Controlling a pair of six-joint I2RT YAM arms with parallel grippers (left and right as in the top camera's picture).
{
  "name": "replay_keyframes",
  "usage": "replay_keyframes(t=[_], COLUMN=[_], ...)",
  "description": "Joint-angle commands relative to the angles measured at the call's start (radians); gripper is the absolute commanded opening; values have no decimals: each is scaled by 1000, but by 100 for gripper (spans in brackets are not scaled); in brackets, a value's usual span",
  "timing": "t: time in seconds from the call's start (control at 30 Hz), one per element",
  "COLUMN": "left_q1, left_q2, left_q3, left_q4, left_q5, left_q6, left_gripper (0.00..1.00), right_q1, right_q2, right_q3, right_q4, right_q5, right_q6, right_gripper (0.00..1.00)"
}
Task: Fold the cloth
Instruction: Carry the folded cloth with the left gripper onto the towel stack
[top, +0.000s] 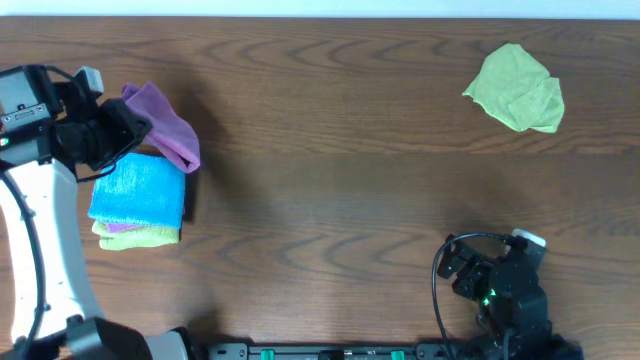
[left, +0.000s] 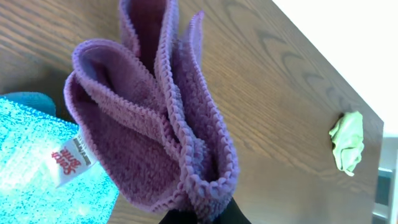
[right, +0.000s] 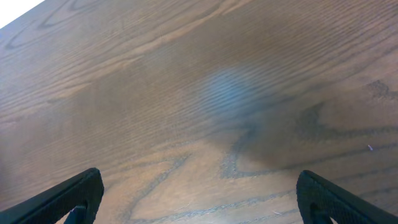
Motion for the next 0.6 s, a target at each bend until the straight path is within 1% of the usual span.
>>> replay_keyframes(t=[0.0,0.3,0.57], left_q1=[16,29,65], left_q2=[37,48,48], left_q3=[19,16,-39], left_q4=[-6,-20,-31], left_q5=[62,63,45], left_q6=[45,72,98], left_gripper=[6,6,6], right_q1=[-5,-5,-6], right_q2=[-6,-6,-6], right_q3=[-6,-6,-6], right_q4=[-1,-1,-1], right_q5=[18,18,18], right_q6=[12,13,13], right_gripper=[99,99,99])
